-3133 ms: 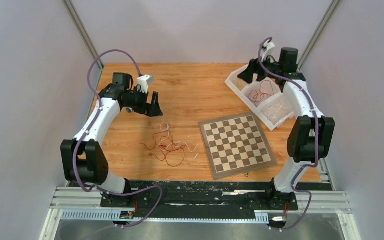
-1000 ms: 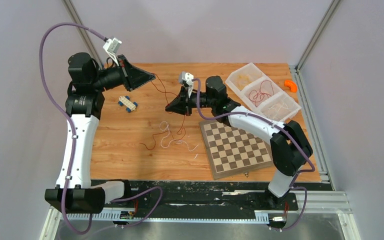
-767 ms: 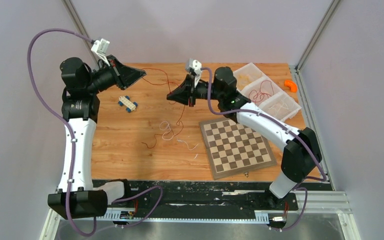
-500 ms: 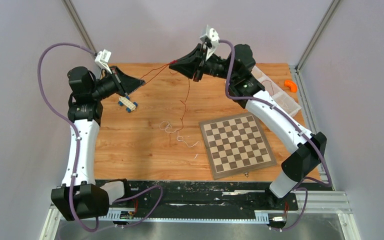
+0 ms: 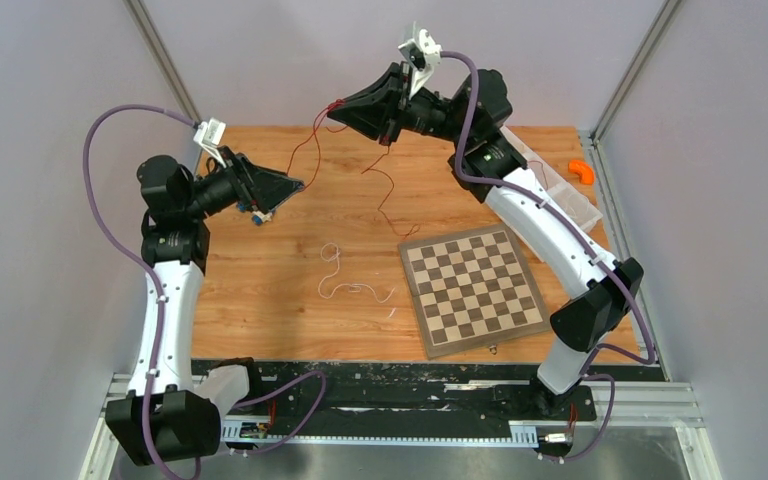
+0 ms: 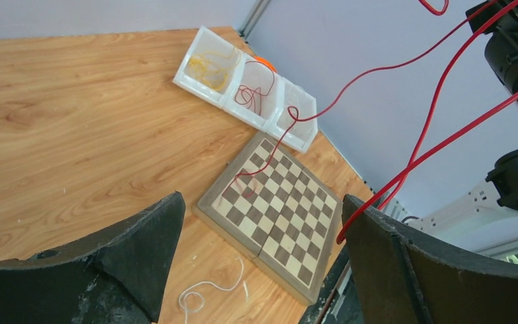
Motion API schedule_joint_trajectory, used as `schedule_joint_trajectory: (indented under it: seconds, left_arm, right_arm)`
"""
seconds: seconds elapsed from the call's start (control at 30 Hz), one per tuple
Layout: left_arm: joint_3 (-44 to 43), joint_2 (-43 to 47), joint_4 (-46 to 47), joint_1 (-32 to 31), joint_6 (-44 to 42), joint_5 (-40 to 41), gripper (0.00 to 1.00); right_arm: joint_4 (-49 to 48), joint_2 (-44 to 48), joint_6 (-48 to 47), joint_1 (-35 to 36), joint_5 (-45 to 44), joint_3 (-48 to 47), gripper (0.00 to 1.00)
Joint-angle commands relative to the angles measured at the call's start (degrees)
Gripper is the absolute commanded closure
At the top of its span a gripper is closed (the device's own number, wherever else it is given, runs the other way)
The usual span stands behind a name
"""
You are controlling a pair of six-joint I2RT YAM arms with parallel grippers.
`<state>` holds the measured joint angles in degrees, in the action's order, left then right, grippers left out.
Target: Untangle the cables
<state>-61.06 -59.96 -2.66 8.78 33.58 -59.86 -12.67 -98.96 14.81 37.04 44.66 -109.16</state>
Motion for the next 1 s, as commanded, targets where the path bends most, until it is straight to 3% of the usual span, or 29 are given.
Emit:
schedule_joint_trajectory:
  seconds: [0.0,0.33,0.4,0.57,0.63,0.8,0.97]
  left_arm:
    - [0.86,1.45,2.3,0.23,-2.1,-0.77,0.06]
    - [0.54,0.46,0.62,0.28,-4.3,-1.17,0.0]
    - [1.11,0.4,3.15,0.22,-2.3,-3.69,0.0]
    - [3.7,0.0,20.13,-0.6,9.25,-9.38,0.0]
    - [3.1,-0.7,21.71,-1.83,11.19,-9.71,0.0]
    - [-0.24,-2.71,13.56,-4.9,2.65,-8.83,0.0]
    - [-0.53,-4.41,11.34,-6.03,0.81,-7.63,0.0]
  right_arm:
    - [-0.34,1.18,-0.1,-0.25,1.17,0.38,1.0]
    - [3.66,5.29,-3.35,-5.78,1.38,7.59,1.0]
    - [4.83,6.0,-3.33,-8.5,1.84,9.18,1.0]
    - [7.63,6.68,-3.0,-15.73,3.39,11.23,1.0]
    - [8.26,6.78,-2.49,-18.63,4.23,11.28,1.0]
    - [9.67,6.34,-0.85,-26.8,6.41,8.92,1.0]
    - [10.67,4.2,-1.17,-34.69,7.41,4.3,1.0]
